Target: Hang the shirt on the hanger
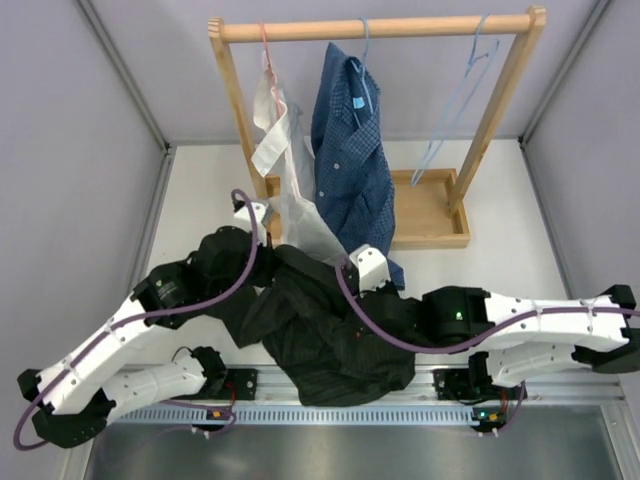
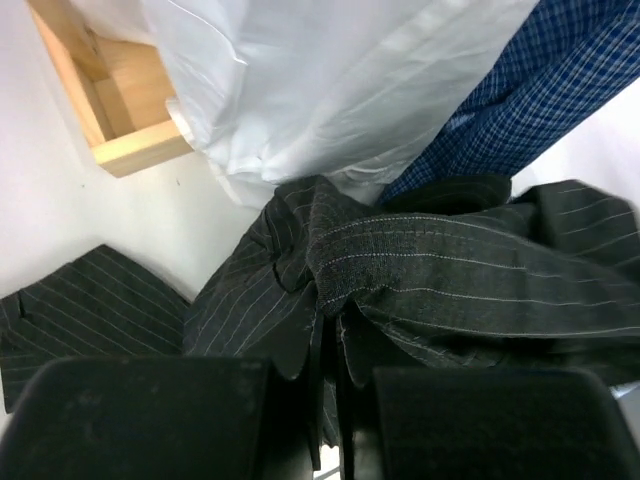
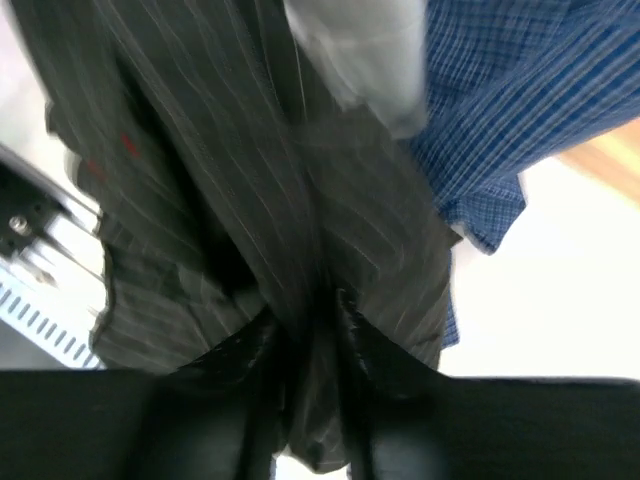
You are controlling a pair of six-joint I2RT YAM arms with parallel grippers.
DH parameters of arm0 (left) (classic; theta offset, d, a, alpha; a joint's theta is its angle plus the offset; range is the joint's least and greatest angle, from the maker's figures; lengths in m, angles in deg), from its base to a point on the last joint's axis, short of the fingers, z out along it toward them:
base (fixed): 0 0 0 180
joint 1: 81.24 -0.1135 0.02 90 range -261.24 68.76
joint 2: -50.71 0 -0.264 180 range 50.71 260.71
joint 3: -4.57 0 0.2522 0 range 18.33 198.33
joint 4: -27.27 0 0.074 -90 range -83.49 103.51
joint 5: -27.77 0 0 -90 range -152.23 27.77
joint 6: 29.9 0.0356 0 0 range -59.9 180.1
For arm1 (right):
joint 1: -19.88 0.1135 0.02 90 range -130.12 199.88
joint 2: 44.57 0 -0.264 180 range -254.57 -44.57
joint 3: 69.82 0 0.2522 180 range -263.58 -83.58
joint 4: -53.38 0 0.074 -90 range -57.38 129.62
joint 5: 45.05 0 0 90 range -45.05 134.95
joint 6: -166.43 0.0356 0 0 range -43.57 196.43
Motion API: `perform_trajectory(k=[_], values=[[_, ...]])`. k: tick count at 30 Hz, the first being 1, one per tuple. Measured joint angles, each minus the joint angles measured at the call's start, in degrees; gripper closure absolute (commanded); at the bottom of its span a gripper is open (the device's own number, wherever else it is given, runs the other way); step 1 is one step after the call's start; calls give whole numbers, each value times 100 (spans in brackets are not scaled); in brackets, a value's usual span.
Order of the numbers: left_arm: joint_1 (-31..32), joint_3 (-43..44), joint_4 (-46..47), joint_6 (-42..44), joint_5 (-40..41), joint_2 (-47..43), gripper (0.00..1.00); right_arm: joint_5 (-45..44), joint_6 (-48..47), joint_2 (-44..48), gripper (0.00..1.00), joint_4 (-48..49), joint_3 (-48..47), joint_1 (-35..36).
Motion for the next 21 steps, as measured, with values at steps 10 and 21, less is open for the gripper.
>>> perform_trajectory(k=[10, 21], values=[[-85, -22, 389, 0, -1279, 254, 100, 828, -1523, 1064, 33, 1386, 632, 0], [-85, -22, 426, -426, -2031, 645, 100, 844, -3493, -26, 31, 2177, 363, -269]])
